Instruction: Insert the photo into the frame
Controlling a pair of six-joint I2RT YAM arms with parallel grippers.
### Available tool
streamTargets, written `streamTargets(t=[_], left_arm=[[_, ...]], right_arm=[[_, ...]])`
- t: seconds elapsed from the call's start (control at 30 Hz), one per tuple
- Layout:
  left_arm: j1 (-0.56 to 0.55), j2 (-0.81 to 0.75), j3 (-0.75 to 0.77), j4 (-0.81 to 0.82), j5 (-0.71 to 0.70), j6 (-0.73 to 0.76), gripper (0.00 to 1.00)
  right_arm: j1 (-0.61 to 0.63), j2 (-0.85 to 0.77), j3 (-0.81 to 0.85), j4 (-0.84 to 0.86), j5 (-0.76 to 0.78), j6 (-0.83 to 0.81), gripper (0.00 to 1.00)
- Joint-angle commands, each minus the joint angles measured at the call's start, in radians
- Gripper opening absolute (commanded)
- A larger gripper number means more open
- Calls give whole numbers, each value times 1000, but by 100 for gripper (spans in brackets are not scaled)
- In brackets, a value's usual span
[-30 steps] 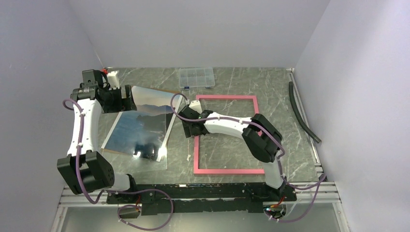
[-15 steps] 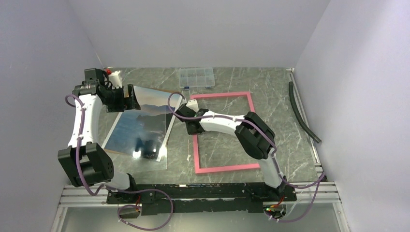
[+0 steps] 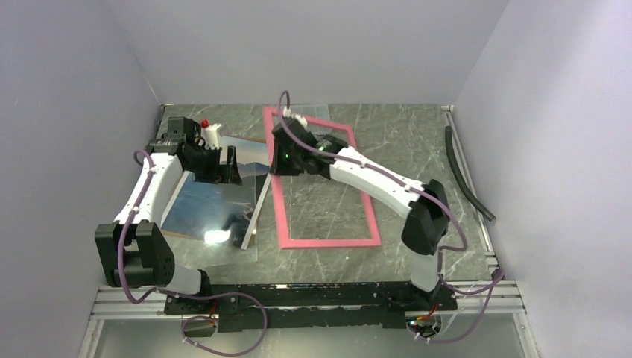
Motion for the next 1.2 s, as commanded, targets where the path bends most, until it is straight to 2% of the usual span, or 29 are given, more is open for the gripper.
streamTargets(t=[0.0,0.13,0.27,0.5,0.57,0.7,0.87,0.97,1.07,1.17], left_arm=[[-20,6,47,24,13,-9,95],[-34,-9,80,6,52,-20,95],[-34,-37,127,-18,128,-32,91],[-34,-84,180,-40,161,-62,91],[-34,-92,187,-41,162,-69,91],[-34,-104,192,-34,154,-78,91],[-34,-103,231,-35,142,-78,91],[-53,-100,255,-32,145,-121,90],[-81,-95,282,-21,140,-139,90],[-119,-91,314,-10,129,-155,90]], right_arm=[[-17,-120,161,-22,-103,92,4],[-46,-144,208,5,-212,168,3],[-81,-166,182,93,-343,260,2],[-106,-155,149,214,-511,405,1],[-111,-151,119,267,-557,448,1],[-122,-163,-6,484,-660,578,1],[-147,-179,-115,646,-701,666,1],[-170,-203,-203,766,-723,732,4],[-194,-219,-235,797,-743,751,9],[-217,-226,-229,792,-774,739,23]])
